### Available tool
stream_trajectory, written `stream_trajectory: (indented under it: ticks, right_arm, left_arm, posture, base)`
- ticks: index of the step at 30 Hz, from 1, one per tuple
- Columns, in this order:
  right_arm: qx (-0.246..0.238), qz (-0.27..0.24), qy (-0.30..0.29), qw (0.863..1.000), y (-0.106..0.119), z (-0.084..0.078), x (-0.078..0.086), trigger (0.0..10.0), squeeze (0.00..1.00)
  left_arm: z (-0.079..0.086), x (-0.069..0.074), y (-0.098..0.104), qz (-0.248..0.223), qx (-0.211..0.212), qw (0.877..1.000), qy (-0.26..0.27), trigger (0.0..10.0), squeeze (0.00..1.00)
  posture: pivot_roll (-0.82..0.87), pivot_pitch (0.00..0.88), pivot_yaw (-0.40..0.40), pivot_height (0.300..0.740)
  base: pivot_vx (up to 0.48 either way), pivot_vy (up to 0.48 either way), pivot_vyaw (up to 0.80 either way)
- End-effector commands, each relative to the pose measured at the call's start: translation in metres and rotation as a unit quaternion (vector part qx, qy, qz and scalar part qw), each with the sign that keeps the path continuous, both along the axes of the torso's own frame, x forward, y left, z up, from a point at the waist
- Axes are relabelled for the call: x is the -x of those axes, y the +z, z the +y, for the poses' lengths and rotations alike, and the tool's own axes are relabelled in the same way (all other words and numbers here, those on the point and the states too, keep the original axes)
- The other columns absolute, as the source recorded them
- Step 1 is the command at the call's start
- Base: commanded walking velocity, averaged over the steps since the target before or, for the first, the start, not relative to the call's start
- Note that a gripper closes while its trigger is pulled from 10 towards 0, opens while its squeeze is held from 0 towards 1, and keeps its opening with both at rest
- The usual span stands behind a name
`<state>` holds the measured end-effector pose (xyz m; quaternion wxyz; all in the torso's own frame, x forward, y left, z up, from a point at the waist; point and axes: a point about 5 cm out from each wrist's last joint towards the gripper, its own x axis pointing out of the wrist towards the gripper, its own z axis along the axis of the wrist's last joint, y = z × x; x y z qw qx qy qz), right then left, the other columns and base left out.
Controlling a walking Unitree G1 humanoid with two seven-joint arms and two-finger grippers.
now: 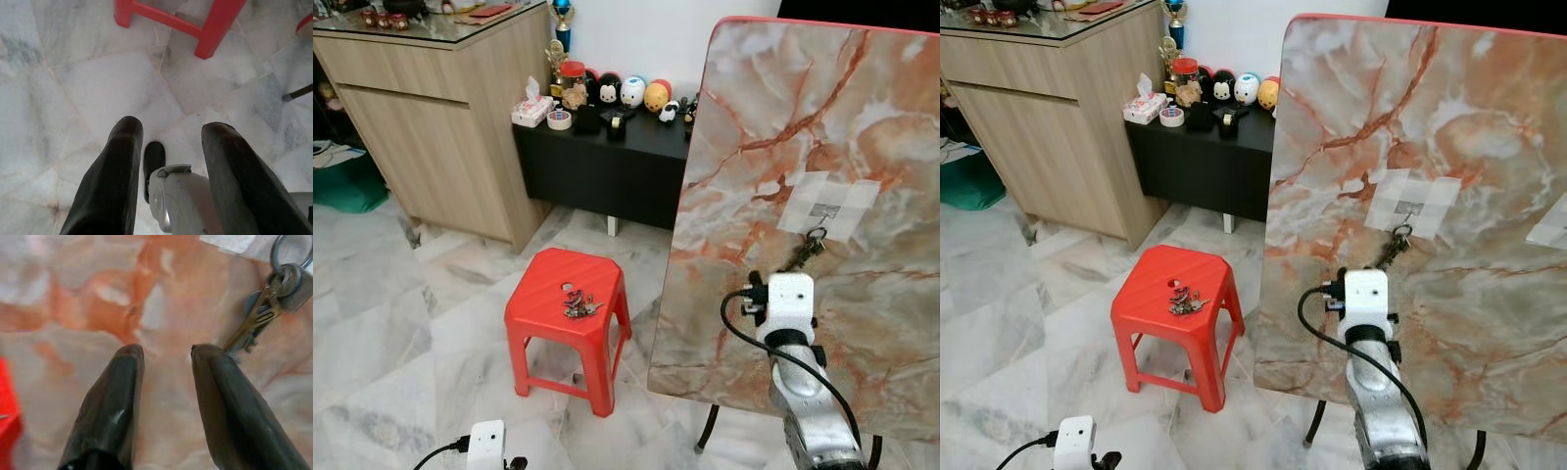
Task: Hang keys on a hook
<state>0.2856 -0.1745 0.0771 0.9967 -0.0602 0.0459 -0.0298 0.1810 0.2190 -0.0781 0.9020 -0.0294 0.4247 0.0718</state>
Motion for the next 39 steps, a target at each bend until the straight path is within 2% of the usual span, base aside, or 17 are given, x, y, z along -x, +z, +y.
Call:
stream_trajectory:
  ticks: [1, 2, 3, 4, 5, 9, 11, 13, 16, 18, 19, 20, 21, 24, 28, 30, 39]
  right_arm:
    - [-0.012, 0.062, 0.012, 0.998, -0.016, -0.007, 0.008, 10.0, 0.0]
    - [-0.011, 0.088, 0.016, 0.996, -0.025, -0.01, 0.013, 10.0, 0.0]
    - [-0.032, 0.109, 0.004, 0.994, -0.035, -0.017, 0.017, 10.0, 0.0]
    - [-0.053, 0.12, -0.01, 0.991, -0.042, -0.023, 0.02, 10.0, 0.0]
    - [-0.053, 0.12, -0.01, 0.991, -0.042, -0.023, 0.02, 10.0, 0.0]
    - [-0.099, 0.182, -0.068, 0.976, -0.08, -0.046, 0.037, 10.0, 0.0]
    - [-0.109, 0.2, -0.077, 0.971, -0.089, -0.048, 0.042, 10.0, 0.0]
    - [-0.123, 0.25, -0.087, 0.956, -0.109, -0.049, 0.055, 10.0, 0.0]
    - [-0.126, 0.267, -0.089, 0.951, -0.116, -0.048, 0.06, 10.0, 0.0]
    - [-0.135, 0.339, -0.084, 0.927, -0.142, -0.04, 0.088, 10.0, 0.0]
    - [-0.118, 0.391, -0.063, 0.91, -0.157, -0.032, 0.108, 10.0, 0.0]
    - [-0.118, 0.391, -0.063, 0.91, -0.157, -0.032, 0.108, 10.0, 0.0]
    - [-0.101, 0.417, -0.042, 0.902, -0.163, -0.027, 0.118, 10.0, 0.0]
    - [-0.098, 0.425, -0.036, 0.899, -0.165, -0.025, 0.122, 10.0, 0.0]
    - [-0.151, 0.423, -0.07, 0.89, -0.169, -0.021, 0.126, 10.0, 0.0]
    - [-0.161, 0.428, -0.058, 0.887, -0.17, -0.017, 0.128, 10.0, 0.0]
    - [-0.139, 0.443, -0.073, 0.883, -0.172, -0.036, 0.136, 10.0, 0.0]
  left_arm:
    - [0.0, 0.001, -0.001, 0.008, -0.002, 1.0, -0.008, 10.0, 0.0]
    - [0.0, 0.001, -0.001, 0.008, -0.002, 1.0, -0.008, 10.0, 0.0]
    - [0.0, 0.001, -0.001, 0.009, -0.002, 1.0, -0.009, 10.0, 0.0]
    - [0.0, 0.001, -0.001, 0.009, -0.002, 1.0, -0.01, 10.0, 0.0]
    - [0.0, 0.001, -0.001, 0.009, -0.002, 1.0, -0.01, 10.0, 0.0]
    - [0.0, 0.0, -0.001, 0.012, -0.004, 1.0, -0.015, 10.0, 0.0]
    - [0.0, 0.0, -0.001, 0.012, -0.004, 1.0, -0.015, 10.0, 0.0]
    - [0.001, 0.0, 0.0, 0.012, -0.006, 1.0, -0.015, 10.0, 0.0]
    - [0.001, 0.0, 0.0, 0.012, -0.006, 1.0, -0.015, 10.0, 0.0]
    - [0.002, 0.0, 0.0, 0.013, -0.009, 1.0, -0.015, 10.0, 0.0]
    - [0.004, 0.0, 0.0, 0.013, -0.012, 1.0, -0.014, 10.0, 0.0]
    - [0.004, 0.0, 0.0, 0.013, -0.012, 1.0, -0.014, 10.0, 0.0]
    - [0.005, 0.0, 0.0, 0.013, -0.014, 1.0, -0.015, 10.0, 0.0]
    - [0.005, 0.0, 0.0, 0.014, -0.015, 1.0, -0.016, 10.0, 0.0]
    - [0.007, 0.0, 0.001, 0.019, -0.023, 0.999, -0.03, 10.0, 0.0]
    - [0.009, 0.0, 0.001, 0.019, -0.026, 0.999, -0.033, 10.0, 0.0]
    - [0.011, 0.0, 0.002, 0.018, -0.027, 0.999, -0.037, 10.0, 0.0]
  posture:
    - [-0.03, 0.0, -0.033, 0.74]
    - [-0.04, 0.0, -0.032, 0.74]
    - [-0.04, 0.0, -0.03, 0.74]
    - [-0.04, 0.0, -0.03, 0.74]
    - [-0.04, 0.0, -0.03, 0.74]
    - [-0.04, 0.0, -0.025, 0.74]
    - [-0.04, 0.0, -0.02, 0.74]
    - [-0.05, 0.0, -0.017, 0.74]
    - [-0.05, 0.0, -0.017, 0.74]
    - [-0.03, 0.0, -0.016, 0.74]
    - [-0.02, 0.0, -0.007, 0.74]
    - [-0.02, 0.0, -0.007, 0.74]
    - [-0.01, 0.0, -0.002, 0.74]
    - [-0.01, 0.0, -0.002, 0.74]
    - [-0.01, 0.0, 0.005, 0.74]
    - [-0.01, 0.0, 0.013, 0.74]
    - [-0.02, 0.0, 0.027, 0.74]
  base:
    - [0.0, 0.0, 0.0]
    - [0.0, 0.0, 0.0]
    - [0.0, 0.0, 0.0]
    - [0.0, 0.0, 0.0]
    - [0.0, 0.0, 0.0]
    - [0.0, 0.0, 0.0]
    - [0.0, 0.0, 0.0]
    - [0.0, 0.0, 0.0]
    - [0.0, 0.0, 0.0]
    - [0.0, 0.0, 0.0]
    - [0.0, 0.0, 0.0]
    - [0.0, 0.0, 0.0]
    - [0.0, 0.0, 0.0]
    - [0.0, 0.0, 0.0]
    - [0.0, 0.0, 0.0]
    - [0.0, 0.0, 0.0]
    - [0.0, 0.0, 0.0]
